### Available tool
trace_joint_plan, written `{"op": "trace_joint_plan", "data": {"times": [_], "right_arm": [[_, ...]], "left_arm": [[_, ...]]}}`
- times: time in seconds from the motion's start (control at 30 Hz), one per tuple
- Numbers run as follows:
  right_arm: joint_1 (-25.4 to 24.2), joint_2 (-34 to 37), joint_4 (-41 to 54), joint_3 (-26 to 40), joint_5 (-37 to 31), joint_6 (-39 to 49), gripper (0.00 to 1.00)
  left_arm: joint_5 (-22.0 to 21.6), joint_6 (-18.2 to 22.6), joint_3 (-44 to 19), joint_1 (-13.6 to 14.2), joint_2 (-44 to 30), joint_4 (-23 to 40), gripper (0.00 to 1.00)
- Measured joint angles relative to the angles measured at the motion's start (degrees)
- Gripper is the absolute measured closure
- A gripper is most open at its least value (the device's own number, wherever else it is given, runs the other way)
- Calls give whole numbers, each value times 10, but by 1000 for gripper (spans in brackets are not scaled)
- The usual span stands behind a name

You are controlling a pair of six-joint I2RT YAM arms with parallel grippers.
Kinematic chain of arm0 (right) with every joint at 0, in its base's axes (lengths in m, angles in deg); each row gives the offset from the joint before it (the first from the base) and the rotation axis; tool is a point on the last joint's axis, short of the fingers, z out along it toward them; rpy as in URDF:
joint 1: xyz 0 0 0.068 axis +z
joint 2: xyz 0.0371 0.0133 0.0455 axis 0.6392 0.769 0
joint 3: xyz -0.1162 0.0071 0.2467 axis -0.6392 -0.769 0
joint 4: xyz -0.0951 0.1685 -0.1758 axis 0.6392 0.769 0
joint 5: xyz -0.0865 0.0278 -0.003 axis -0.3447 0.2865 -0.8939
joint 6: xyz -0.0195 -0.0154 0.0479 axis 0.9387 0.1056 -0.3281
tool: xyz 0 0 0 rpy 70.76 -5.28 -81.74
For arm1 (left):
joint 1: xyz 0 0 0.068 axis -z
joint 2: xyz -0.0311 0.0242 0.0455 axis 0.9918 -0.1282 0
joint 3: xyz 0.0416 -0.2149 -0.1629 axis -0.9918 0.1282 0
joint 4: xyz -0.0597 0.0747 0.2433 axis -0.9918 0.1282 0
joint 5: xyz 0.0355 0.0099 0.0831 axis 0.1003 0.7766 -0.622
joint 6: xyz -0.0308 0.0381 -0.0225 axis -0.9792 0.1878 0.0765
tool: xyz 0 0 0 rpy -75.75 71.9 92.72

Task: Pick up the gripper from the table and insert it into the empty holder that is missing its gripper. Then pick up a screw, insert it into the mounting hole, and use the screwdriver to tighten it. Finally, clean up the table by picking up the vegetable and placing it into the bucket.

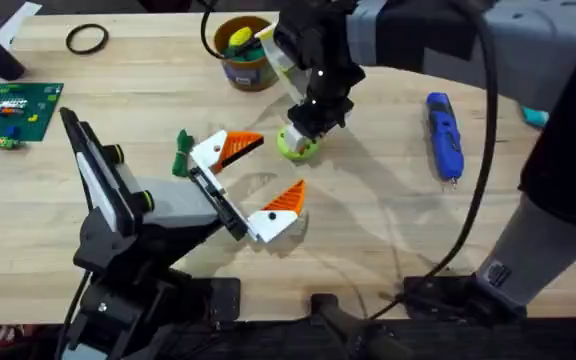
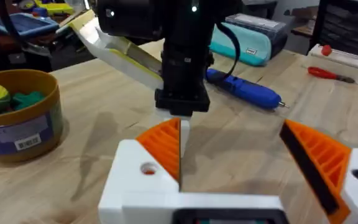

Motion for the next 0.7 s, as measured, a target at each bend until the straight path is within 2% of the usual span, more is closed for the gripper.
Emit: {"op": "trace_joint_plan", "data": {"times": [0.7], "right_arm": [[0, -1, 1, 0, -8, 0, 488]], "left_arm": [[0, 0, 0, 0, 0, 0, 16]]}}
